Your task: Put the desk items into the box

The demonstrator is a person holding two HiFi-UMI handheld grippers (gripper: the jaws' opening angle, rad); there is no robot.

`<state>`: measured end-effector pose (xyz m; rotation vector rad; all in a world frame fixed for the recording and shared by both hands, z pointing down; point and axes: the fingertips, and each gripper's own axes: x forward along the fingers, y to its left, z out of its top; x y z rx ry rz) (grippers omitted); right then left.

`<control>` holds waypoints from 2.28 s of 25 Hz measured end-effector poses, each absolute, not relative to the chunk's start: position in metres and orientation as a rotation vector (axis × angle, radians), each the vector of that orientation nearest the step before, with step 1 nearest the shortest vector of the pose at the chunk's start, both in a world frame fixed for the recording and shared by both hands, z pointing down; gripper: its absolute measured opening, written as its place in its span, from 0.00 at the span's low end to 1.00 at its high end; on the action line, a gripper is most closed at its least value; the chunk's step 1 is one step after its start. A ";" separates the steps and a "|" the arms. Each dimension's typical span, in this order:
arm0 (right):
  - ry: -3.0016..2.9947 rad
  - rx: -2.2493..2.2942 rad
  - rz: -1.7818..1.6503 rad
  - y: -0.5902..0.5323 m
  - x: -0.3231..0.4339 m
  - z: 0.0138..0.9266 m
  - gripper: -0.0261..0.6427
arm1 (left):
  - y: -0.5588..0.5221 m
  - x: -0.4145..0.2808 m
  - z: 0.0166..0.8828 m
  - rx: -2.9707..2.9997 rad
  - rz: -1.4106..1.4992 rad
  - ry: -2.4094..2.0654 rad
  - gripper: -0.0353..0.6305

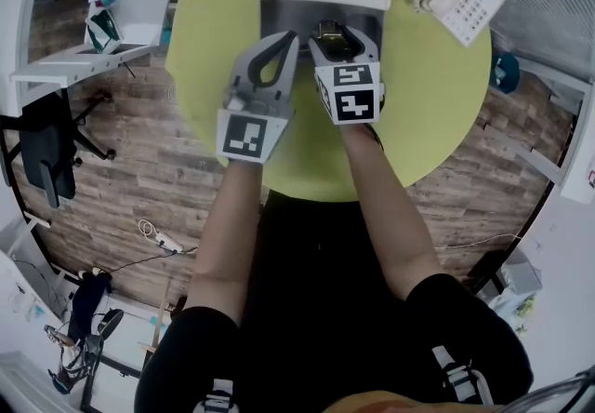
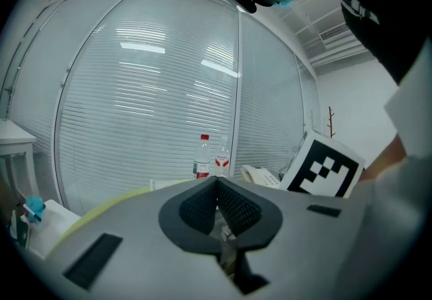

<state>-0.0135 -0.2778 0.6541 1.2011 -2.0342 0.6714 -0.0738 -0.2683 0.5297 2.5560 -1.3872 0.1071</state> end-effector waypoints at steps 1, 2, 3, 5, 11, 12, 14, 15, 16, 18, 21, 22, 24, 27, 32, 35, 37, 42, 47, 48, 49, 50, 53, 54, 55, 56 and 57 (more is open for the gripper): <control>-2.033 1.199 0.672 -0.278 -0.014 0.654 0.42 | -0.269 -0.074 0.529 2.557 0.106 -1.389 0.07; -2.032 1.200 0.675 -0.278 -0.013 0.654 0.42 | -0.270 -0.073 0.529 2.557 0.104 -1.392 0.07; -2.032 1.200 0.681 -0.278 -0.013 0.654 0.42 | -0.270 -0.073 0.528 2.558 0.099 -1.396 0.07; -2.032 1.199 0.696 -0.278 -0.013 0.654 0.42 | -0.271 -0.074 0.525 2.566 0.086 -1.406 0.07; -2.037 1.201 0.692 -0.280 -0.011 0.651 0.42 | -0.273 -0.075 0.509 2.609 0.038 -1.453 0.07; -2.041 1.206 0.685 -0.281 -0.010 0.648 0.42 | -0.273 -0.075 0.506 2.615 0.030 -1.461 0.07; -2.059 1.216 0.671 -0.283 -0.007 0.641 0.42 | -0.272 -0.076 0.500 2.623 0.009 -1.473 0.07; -2.073 1.220 0.663 -0.284 -0.006 0.637 0.42 | -0.272 -0.077 0.497 2.628 -0.001 -1.477 0.07; -2.090 1.224 0.657 -0.286 -0.006 0.632 0.42 | -0.272 -0.077 0.493 2.633 -0.009 -1.480 0.07; -2.131 1.222 0.647 -0.287 -0.006 0.622 0.42 | -0.272 -0.076 0.484 2.646 -0.025 -1.489 0.07; -2.198 1.192 0.617 -0.283 -0.006 0.605 0.42 | -0.269 -0.072 0.468 2.681 -0.017 -1.499 0.07; -2.221 1.181 0.601 -0.282 -0.005 0.598 0.42 | -0.268 -0.070 0.463 2.693 -0.003 -1.502 0.07; -2.271 1.161 0.570 -0.278 -0.003 0.582 0.42 | -0.265 -0.066 0.451 2.709 0.018 -1.511 0.07; -2.362 1.134 0.521 -0.270 0.001 0.551 0.42 | -0.260 -0.061 0.427 2.729 -0.001 -1.532 0.07; -2.537 1.063 0.400 -0.250 -0.001 0.491 0.38 | -0.244 -0.057 0.390 2.749 0.005 -1.556 0.07; -2.611 1.060 0.318 -0.238 0.000 0.456 0.22 | -0.233 -0.055 0.372 2.764 0.008 -1.529 0.07; -2.643 1.074 0.282 -0.229 0.000 0.435 0.15 | -0.226 -0.056 0.361 2.774 -0.006 -1.500 0.07; -2.705 1.114 0.235 -0.211 -0.005 0.398 0.07 | -0.211 -0.066 0.348 2.818 -0.001 -1.426 0.07; -2.747 1.158 0.170 -0.194 -0.007 0.366 0.06 | -0.196 -0.068 0.340 2.845 0.022 -1.312 0.07; -2.749 1.167 0.154 -0.192 -0.007 0.361 0.06 | -0.193 -0.068 0.338 2.853 0.025 -1.291 0.07; -2.750 1.177 0.141 -0.189 -0.007 0.355 0.06 | -0.190 -0.068 0.335 2.862 0.026 -1.271 0.07; -2.749 1.188 0.129 -0.187 -0.007 0.349 0.06 | -0.188 -0.067 0.333 2.870 0.024 -1.253 0.07; -2.744 1.210 0.093 -0.179 -0.009 0.331 0.06 | -0.182 -0.066 0.323 2.889 0.013 -1.199 0.07; -2.746 1.216 0.083 -0.177 -0.011 0.326 0.06 | -0.180 -0.066 0.320 2.895 0.011 -1.180 0.07; -2.752 1.224 0.074 -0.175 -0.014 0.319 0.06 | -0.178 -0.065 0.316 2.903 0.010 -1.161 0.07; -2.760 1.230 0.064 -0.174 -0.016 0.313 0.06 | -0.176 -0.064 0.312 2.914 0.009 -1.141 0.07; -2.763 1.232 0.053 -0.172 -0.019 0.308 0.06 | -0.174 -0.062 0.308 2.928 0.011 -1.122 0.07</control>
